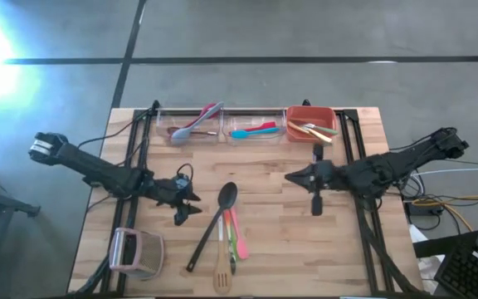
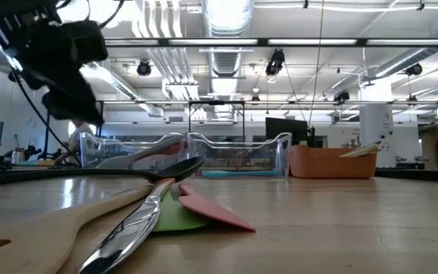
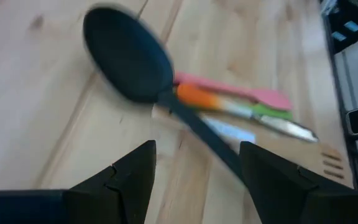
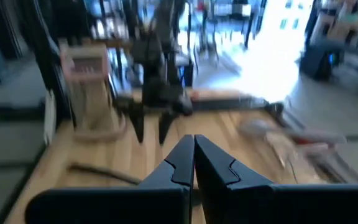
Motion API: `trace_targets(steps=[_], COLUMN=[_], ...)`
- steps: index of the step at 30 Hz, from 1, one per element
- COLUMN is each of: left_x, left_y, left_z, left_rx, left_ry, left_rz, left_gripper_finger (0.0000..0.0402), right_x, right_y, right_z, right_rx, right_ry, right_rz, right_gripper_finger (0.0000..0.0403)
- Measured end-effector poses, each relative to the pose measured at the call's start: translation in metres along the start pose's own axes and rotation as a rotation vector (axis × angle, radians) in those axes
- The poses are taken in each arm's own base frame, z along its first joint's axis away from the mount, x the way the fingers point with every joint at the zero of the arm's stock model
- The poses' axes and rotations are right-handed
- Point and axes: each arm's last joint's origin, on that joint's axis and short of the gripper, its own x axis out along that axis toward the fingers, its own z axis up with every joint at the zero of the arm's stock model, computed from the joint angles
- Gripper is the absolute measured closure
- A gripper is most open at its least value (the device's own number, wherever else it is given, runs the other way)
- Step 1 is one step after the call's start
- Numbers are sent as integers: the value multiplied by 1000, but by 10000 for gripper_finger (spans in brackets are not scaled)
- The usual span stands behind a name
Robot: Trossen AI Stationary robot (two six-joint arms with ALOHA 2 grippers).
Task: Pick & Place Kitchen Items
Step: Put the pink spatula into the right transparent bin
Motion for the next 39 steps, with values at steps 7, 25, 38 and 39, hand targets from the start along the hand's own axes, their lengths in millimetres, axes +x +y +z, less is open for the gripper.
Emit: trace_targets(steps=[7,25,38,39], left_x=[3,7,4,3], left_y=[7,23,21,20], left_z=[-13,-29,-25,-24], left_rx=[-13,49,216,228], left_ry=[38,37,36,31], left_rz=[19,153,143,139], left_gripper_finger=[168,168,168,168], right_x=[33,100,157,160], right_y=[21,65,92,93], right_z=[19,7,-51,-55], right_rx=[25,319,635,652], right_ry=[223,493,560,576], right_rz=[-38,-56,-188,-193], right_gripper_finger=[392,274,227,225])
